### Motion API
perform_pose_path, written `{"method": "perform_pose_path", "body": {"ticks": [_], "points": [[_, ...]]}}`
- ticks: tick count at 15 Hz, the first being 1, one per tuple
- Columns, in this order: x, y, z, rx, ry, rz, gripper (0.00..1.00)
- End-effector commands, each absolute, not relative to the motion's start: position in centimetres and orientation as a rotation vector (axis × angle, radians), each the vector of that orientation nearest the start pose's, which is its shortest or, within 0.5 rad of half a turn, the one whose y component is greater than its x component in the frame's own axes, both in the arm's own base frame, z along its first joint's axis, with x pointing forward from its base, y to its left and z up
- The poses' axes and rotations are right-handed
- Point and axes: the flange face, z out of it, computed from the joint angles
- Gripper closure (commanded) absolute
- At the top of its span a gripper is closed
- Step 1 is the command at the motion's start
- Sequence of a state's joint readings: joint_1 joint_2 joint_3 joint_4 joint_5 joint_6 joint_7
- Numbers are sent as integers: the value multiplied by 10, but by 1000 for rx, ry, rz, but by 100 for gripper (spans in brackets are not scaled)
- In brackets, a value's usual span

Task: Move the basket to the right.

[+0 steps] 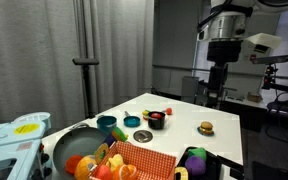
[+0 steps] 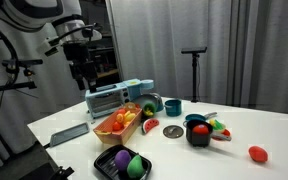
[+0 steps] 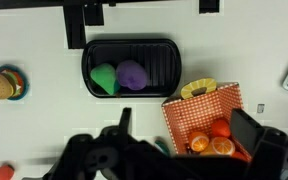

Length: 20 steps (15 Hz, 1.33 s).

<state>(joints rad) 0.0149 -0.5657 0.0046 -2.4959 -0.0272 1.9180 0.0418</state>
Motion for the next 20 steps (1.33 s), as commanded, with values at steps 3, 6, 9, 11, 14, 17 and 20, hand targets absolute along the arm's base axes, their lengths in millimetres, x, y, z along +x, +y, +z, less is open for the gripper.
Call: {"method": "perform_pose_path", "body": {"ticks": [3, 6, 9, 11, 14, 17, 20], "points": [[376, 6, 479, -3170, 21, 19, 0], [376, 6, 479, -3170, 21, 19, 0], [376, 6, 479, -3170, 21, 19, 0], [377, 2, 480, -3173, 38, 13, 0], [389, 3, 477, -3170, 6, -29, 0], [407, 7, 472, -3175, -23, -109, 0], [432, 16, 458, -3171, -42, -134, 0]]}}
